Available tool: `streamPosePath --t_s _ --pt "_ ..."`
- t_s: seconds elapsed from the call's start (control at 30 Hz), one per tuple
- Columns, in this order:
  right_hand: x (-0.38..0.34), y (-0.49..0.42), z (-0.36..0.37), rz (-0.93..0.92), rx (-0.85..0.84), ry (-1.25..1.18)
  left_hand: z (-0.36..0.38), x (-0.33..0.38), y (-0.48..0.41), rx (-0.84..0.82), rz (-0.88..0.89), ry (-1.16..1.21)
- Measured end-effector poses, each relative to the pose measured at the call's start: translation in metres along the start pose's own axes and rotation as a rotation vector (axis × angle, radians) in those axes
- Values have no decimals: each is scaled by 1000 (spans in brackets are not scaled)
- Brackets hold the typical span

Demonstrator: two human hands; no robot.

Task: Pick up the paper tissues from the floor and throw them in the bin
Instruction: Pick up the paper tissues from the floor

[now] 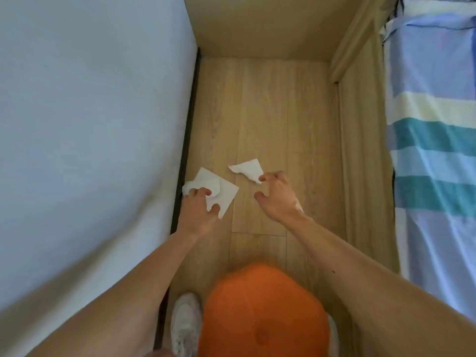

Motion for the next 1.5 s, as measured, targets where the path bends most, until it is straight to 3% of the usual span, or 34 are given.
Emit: streamPosePath --t_s 0.13,0.3,0.4,0.5,0.63,0.77,0.83,0.93,1.03,1.1,1.17,1.23,1.33,1.4,1.5 --pt "35 -63 61 -47 -58 119 51 -29 -74 -64 38 -214" --pt "81 -127 126 -84 -91 317 106 -66 -139 -93 88 -668" --pt "102 -151 151 -77 -112 359 127 -78 -160 -47 118 -710" --pt "109 -165 160 -121 -64 400 132 -83 -174 82 158 -542" --pt "91 -168 142 -240 179 344 119 -76 -177 248 269 -390" --pt "76 -167 125 -231 302 -15 84 -65 -173 358 193 47" --pt "65 -169 123 -215 288 -213 72 -57 -172 315 103 347" --pt "39 -169 125 -270 207 -351 77 -36 -176 49 -7 782" --pt "16 -164 117 -366 221 -344 76 -12 -174 -126 20 983" --pt "13 -161 105 -394 307 -305 69 -8 -175 -105 72 993" --pt "19 -161 94 -360 379 -254 63 -19 -178 40 98 813" --pt "33 -164 89 -286 386 -234 74 -37 -179 127 112 367" --pt "57 -166 87 -177 367 -202 124 -80 -179 38 55 -344" --pt "65 -165 84 -156 369 -183 138 -97 -176 84 70 -485" --pt "75 -161 82 -135 385 -179 134 -97 -180 160 173 -376"
Point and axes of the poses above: each hand's wrist, its own y-axis away from the middle knuckle, its own z-axis out of the palm, x = y × z, the point moved 9 cm from there along -y, towards the middle knuckle, and after that the axes turned 7 degrees about -z, right-handed, at the moved point
